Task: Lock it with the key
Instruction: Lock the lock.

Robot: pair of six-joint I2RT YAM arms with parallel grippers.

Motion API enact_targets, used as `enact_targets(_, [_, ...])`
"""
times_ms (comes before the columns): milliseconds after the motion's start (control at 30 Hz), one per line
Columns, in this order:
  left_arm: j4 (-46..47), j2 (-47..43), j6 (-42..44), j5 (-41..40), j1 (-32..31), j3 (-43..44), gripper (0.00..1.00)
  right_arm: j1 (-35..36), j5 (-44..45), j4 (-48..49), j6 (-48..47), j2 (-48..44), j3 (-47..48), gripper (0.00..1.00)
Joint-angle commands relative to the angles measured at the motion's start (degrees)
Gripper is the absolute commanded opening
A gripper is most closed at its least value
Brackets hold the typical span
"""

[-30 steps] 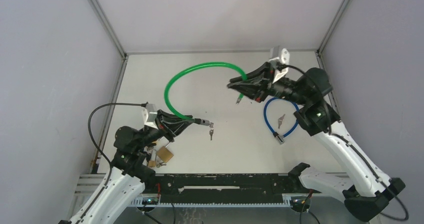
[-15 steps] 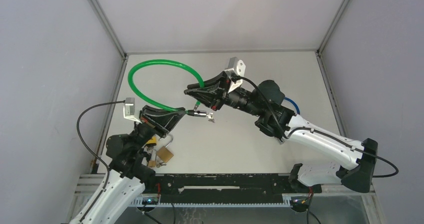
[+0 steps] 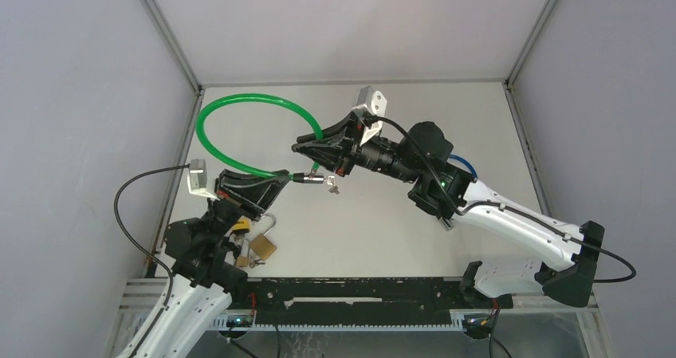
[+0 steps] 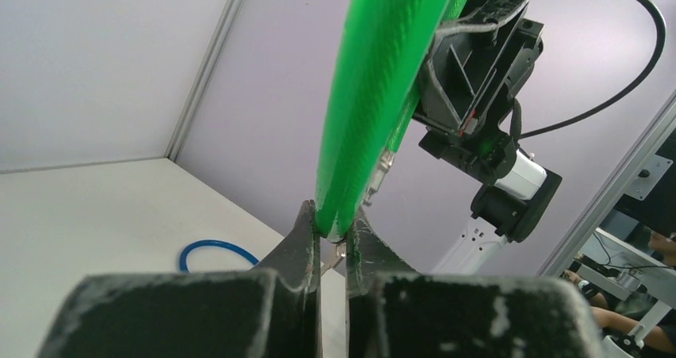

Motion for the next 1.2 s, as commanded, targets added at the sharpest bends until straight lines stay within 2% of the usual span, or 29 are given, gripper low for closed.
enact_targets(0, [3.25, -0.63, 0.44, -0.32, 0.58, 1.72, 0.00, 1.65, -0.65, -1.24, 0.33, 0.96, 2.13, 0.00])
enact_targets(300, [3.54, -1.27, 0.08, 0.02, 1.26, 0.72, 0.00, 1.54, 0.07, -0.53, -2.12, 1.90, 2.36, 0.00])
enact_targets(567, [3.19, -1.49, 1.34, 0.19, 1.59, -0.38, 0.00, 0.93, -1.37, -4.33, -4.44, 3.12, 7.67, 0.00])
enact_targets(1167, [4.25, -2.42, -1.00, 0.71, 2.19, -0.57, 0.00, 0.94, -0.54, -3.26, -3.98, 5.67, 5.94, 0.00])
